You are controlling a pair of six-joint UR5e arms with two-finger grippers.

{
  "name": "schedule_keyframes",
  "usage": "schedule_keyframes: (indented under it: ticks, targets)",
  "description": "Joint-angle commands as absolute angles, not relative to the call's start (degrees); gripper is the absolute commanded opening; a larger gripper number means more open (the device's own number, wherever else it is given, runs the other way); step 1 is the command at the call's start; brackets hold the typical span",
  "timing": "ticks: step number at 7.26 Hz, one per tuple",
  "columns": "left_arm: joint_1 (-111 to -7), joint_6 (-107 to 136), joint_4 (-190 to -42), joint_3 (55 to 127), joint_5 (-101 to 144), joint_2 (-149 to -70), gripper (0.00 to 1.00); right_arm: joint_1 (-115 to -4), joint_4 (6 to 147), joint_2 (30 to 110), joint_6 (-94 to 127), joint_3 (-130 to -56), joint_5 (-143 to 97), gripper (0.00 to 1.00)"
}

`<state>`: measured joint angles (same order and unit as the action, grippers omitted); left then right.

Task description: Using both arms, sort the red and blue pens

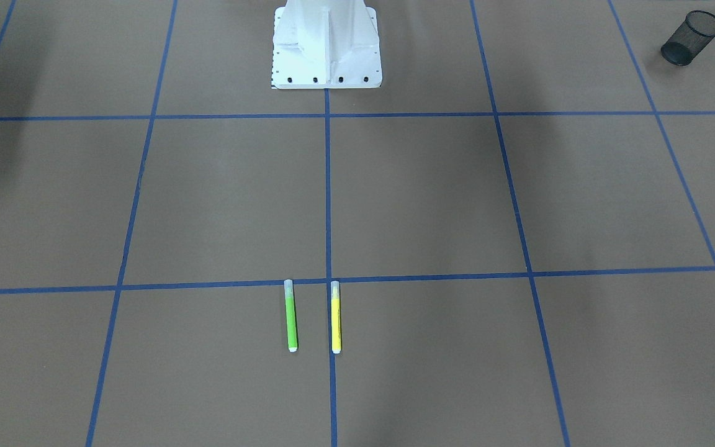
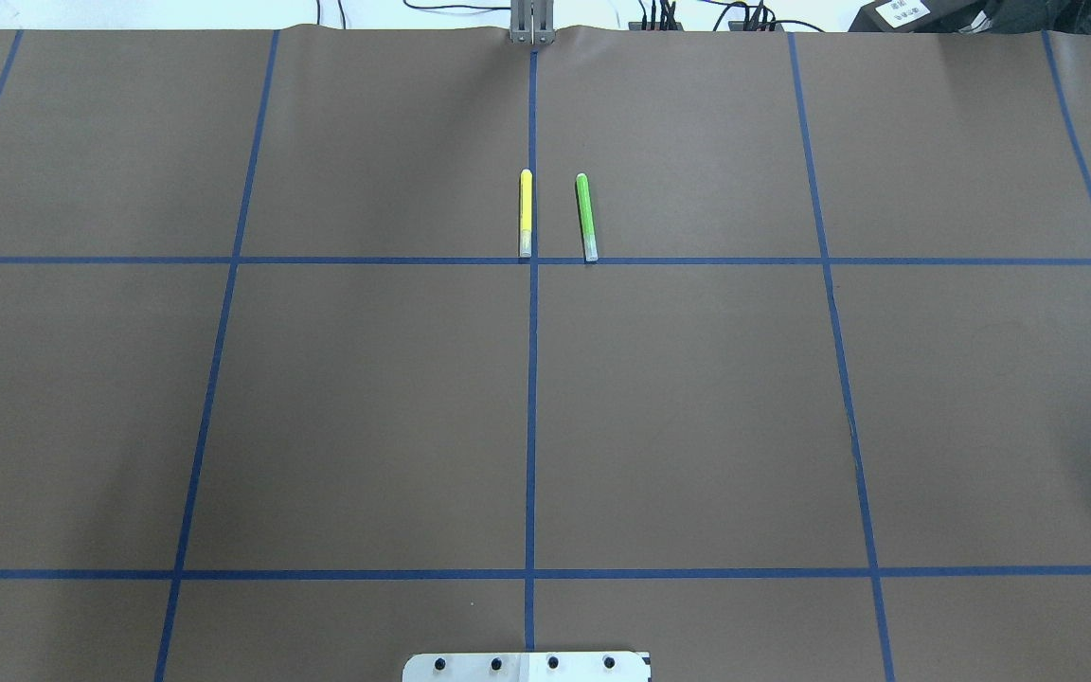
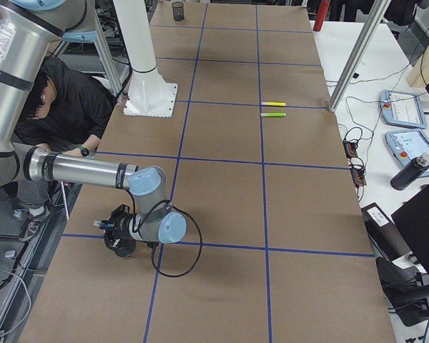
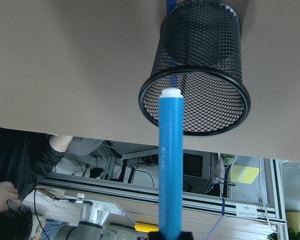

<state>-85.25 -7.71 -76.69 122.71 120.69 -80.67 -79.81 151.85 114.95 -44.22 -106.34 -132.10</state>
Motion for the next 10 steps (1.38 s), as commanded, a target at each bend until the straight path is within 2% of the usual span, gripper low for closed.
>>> schedule_keyframes:
  ticks: [1,4,5,6,7,10]
  targets:
    - [-85.17,-7.65,-74.72,124.0,121.03,-80.86,0.0,-79.8,151.87,114.96,-44.21,-105.56,-132.45,0.0]
    - [-85.17,-7.65,-74.62,124.28,121.11,-80.95,0.0,-79.63,151.87,114.87,-43.86,-104.07,-133.5,0.03]
    - [-85.08,-7.65,-74.62,124.19,121.11,-80.95,0.0,-79.63,151.87,114.87,-43.77,-103.8,-133.51,0.33]
    - [-85.08,-7.65,-74.53,124.02,121.11,-81.3,0.0,-79.63,151.79,114.87,-43.77,-103.02,-133.51,0.51]
    - [-85.08,-7.65,-74.53,123.93,121.11,-81.3,0.0,-79.63,151.79,114.96,-43.77,-102.83,-133.77,0.99]
    - [-85.08,-7.56,-74.53,123.66,121.2,-81.39,0.0,-79.63,151.09,114.87,-43.86,-102.74,-133.86,0.99]
